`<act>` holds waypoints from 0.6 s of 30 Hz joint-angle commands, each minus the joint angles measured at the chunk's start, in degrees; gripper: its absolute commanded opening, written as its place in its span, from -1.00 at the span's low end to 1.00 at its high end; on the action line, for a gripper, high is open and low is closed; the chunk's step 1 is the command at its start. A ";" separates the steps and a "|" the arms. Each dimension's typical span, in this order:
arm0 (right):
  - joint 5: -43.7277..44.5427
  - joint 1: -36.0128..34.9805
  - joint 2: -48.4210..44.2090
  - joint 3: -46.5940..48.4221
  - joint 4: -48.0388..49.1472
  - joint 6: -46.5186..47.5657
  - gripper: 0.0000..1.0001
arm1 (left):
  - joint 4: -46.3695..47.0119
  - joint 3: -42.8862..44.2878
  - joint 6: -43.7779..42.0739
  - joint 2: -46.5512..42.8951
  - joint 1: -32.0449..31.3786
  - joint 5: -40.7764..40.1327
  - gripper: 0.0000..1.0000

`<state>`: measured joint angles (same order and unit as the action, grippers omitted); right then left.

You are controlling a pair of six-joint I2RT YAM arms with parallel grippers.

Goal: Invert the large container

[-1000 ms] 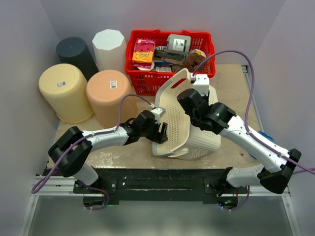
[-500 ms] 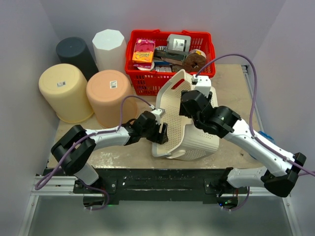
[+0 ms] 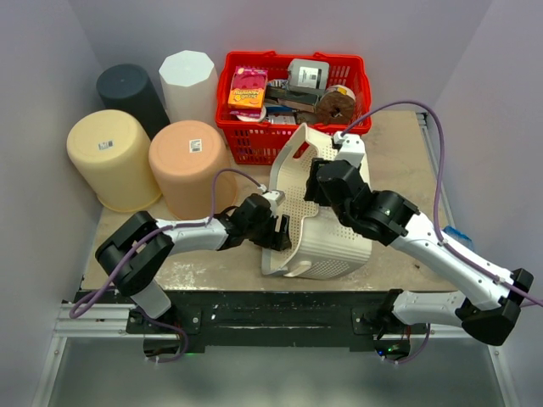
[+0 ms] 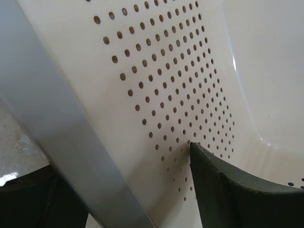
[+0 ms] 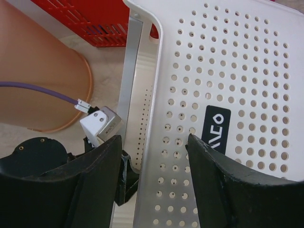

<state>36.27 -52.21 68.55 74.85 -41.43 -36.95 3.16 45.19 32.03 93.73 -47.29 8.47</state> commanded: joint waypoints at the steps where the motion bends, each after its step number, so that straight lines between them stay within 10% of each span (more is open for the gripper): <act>1: -10.08 -1.41 3.69 -5.68 -4.10 -5.76 0.21 | 1.43 2.01 -5.13 -0.66 -2.55 -2.65 0.56; 18: -8.41 -1.41 5.98 -7.52 -4.18 -6.38 0.25 | -10.10 1.39 -6.02 -5.91 -3.07 -16.82 0.68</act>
<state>36.40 -52.71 68.99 72.34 -34.85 -39.16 -2.48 46.46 32.12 92.60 -49.15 0.01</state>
